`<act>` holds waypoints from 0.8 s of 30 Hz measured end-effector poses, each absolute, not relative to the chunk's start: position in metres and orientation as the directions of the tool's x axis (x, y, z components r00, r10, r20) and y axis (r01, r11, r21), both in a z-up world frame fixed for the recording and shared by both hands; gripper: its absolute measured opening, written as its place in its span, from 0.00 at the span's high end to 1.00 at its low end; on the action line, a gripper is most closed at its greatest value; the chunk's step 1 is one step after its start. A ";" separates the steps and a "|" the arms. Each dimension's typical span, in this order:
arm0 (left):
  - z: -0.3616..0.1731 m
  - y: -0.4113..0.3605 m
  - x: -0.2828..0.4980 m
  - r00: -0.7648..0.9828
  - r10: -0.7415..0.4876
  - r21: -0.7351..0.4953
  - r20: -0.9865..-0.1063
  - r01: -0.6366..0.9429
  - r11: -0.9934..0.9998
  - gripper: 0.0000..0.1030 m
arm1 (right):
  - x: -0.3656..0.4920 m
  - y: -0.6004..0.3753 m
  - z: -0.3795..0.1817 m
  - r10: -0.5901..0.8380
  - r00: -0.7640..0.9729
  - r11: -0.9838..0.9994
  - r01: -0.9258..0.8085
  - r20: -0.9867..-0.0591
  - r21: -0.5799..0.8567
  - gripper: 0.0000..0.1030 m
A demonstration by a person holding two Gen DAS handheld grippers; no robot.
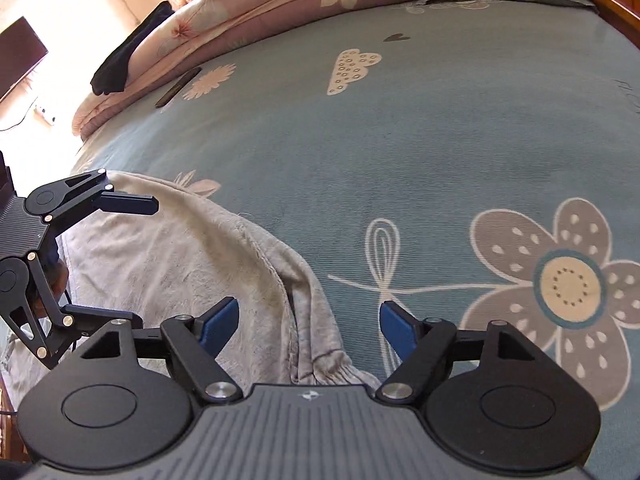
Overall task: Fold clothes
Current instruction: 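Move both open tools back to the drawstring waistband, then close the right tool on the pants edge while the left tool approaches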
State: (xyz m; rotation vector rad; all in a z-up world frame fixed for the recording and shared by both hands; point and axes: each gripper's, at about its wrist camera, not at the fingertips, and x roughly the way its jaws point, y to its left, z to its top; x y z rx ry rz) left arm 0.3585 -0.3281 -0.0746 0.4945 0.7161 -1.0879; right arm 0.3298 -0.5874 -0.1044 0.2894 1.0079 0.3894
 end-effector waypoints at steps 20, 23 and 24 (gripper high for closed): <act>-0.105 -0.404 0.452 -0.037 -0.433 -0.054 -0.901 0.998 0.028 0.20 | 0.369 -0.561 -0.108 0.546 0.358 0.832 -0.331 -0.757 0.444 0.91; -0.112 -0.417 0.463 -0.114 -0.349 -0.111 -0.930 0.993 -0.031 0.22 | 0.359 -0.552 -0.093 0.529 0.391 0.837 -0.383 -0.753 0.390 0.91; -0.113 -0.422 0.466 -0.144 -0.317 -0.132 -0.938 0.990 -0.058 0.24 | 0.356 -0.549 -0.087 0.521 0.401 0.839 -0.404 -0.753 0.365 0.91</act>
